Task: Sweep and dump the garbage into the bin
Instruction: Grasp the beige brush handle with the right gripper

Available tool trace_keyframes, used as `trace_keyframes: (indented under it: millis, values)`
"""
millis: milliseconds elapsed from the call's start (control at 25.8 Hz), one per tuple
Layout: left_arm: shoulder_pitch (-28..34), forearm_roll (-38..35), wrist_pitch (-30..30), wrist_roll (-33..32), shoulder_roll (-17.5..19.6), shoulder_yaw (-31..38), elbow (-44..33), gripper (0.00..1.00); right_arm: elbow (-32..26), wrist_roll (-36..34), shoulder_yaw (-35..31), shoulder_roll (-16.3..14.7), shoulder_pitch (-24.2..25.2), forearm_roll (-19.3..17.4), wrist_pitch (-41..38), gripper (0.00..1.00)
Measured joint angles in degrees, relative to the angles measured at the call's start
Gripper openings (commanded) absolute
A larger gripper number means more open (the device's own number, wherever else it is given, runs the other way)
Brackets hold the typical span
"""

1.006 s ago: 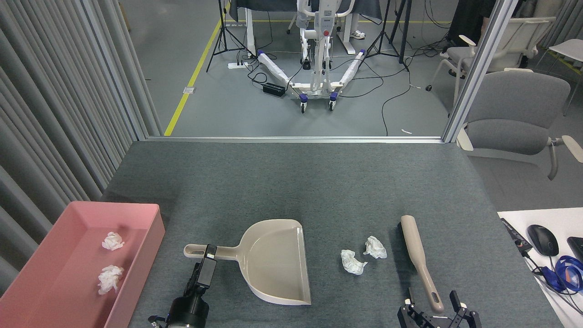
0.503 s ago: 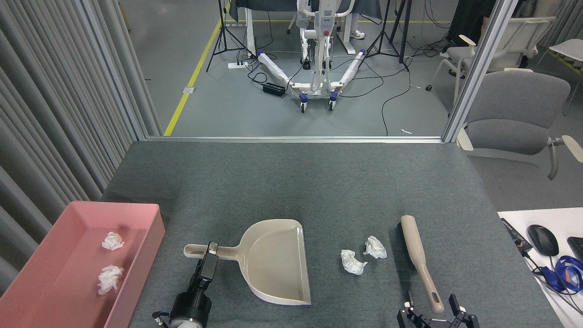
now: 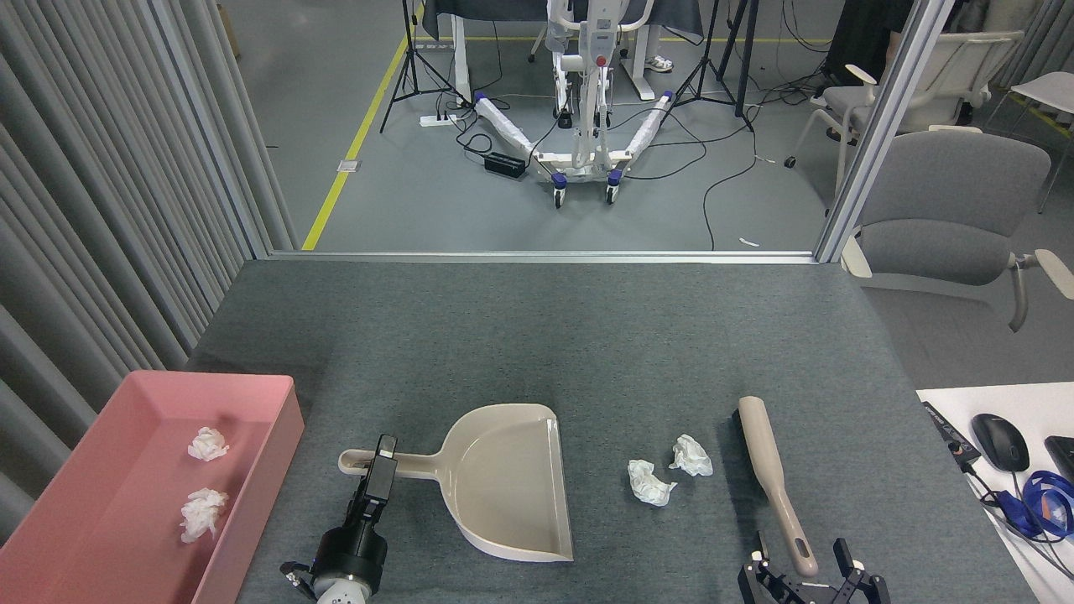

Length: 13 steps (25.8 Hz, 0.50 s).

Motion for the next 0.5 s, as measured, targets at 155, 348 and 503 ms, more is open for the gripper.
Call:
trace_keyframes:
  millis: [155,348,503]
  values:
    - [-0.45,0.0,0.26,0.5,-0.23,0.69,0.9,0.84,0.55,-0.28,-0.03,-0.2,-0.78,-0.1,0.01,0.96]
    - [-0.54,-0.13,0.46,1.7,-0.21,0.83,1.13,0.77,1.63,-0.35,0.03,-0.58,-1.62,-0.13,-0.02,0.95]
    - [-0.57,-0.15,0.46,2.17,-0.03,0.82,1.15,0.73,2.23,-0.51,0.02,-0.73,-1.89,-0.14,-0.09,0.93]
